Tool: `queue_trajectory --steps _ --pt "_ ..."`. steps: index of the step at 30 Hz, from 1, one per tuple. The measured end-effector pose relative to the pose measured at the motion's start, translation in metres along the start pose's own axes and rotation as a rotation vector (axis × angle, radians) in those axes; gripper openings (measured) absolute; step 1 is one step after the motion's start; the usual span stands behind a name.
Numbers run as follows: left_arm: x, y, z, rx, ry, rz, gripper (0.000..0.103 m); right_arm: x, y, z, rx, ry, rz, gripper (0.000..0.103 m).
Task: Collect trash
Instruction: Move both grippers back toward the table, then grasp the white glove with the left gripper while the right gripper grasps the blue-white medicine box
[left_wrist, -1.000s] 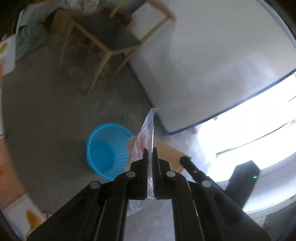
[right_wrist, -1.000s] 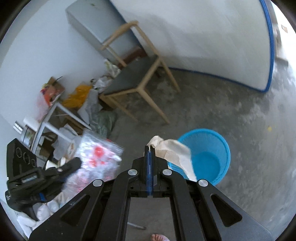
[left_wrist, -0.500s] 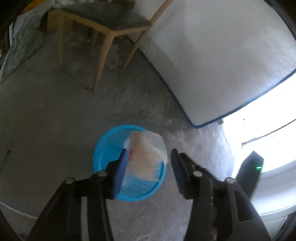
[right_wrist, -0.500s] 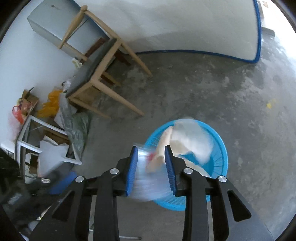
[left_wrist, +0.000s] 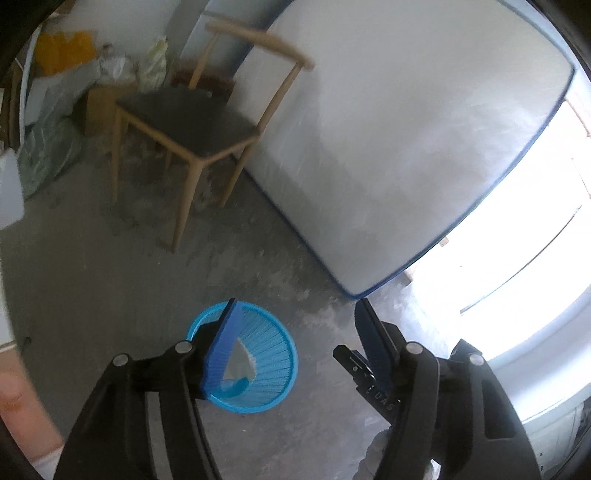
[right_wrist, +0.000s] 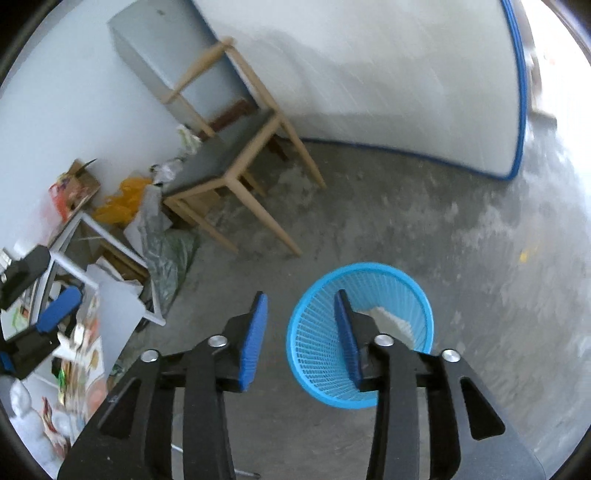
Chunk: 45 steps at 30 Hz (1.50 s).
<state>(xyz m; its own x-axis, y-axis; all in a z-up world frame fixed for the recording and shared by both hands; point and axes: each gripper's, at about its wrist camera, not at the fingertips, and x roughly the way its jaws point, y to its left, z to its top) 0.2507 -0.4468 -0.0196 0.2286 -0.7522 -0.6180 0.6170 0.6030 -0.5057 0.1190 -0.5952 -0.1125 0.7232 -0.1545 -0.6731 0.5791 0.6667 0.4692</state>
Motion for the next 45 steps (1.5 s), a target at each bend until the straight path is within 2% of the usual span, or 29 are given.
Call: queue_trajectory --steps 6,12,18,27,32,34,37,40,45 --pt "-0.103 -0.016 -0.027 0.087 -0.123 0.025 0.067 -0.076 0.038 -0.014 -0.143 -0.086 0.045 0.061" --pt "-0.202 -0.014 -0.061 0.104 -0.228 0.031 0.080 -0.126 0.077 -0.027 -0.234 -0.090 0.134 0.073" --pt "-0.274 0.004 -0.105 0.105 -0.293 0.111 0.085 -0.147 0.122 -0.043 -0.345 -0.040 0.220 0.079" --pt "-0.361 0.050 -0.125 0.063 -0.329 0.227 0.091 -0.143 0.195 -0.077 -0.541 0.068 0.352 0.086" --pt "-0.406 0.101 -0.128 0.085 -0.315 0.351 0.093 -0.128 0.232 -0.100 -0.618 0.155 0.427 0.089" --pt "-0.419 0.128 -0.127 0.062 -0.298 0.417 0.093 -0.119 0.247 -0.109 -0.645 0.195 0.444 0.089" --pt "-0.434 0.185 -0.121 -0.022 -0.227 0.480 0.093 -0.101 0.269 -0.125 -0.698 0.255 0.449 0.089" --pt "-0.435 0.235 -0.114 -0.120 -0.153 0.485 0.092 -0.082 0.291 -0.140 -0.759 0.317 0.450 0.090" --pt "-0.421 0.295 -0.105 -0.277 -0.063 0.432 0.092 -0.046 0.319 -0.160 -0.846 0.413 0.430 0.092"
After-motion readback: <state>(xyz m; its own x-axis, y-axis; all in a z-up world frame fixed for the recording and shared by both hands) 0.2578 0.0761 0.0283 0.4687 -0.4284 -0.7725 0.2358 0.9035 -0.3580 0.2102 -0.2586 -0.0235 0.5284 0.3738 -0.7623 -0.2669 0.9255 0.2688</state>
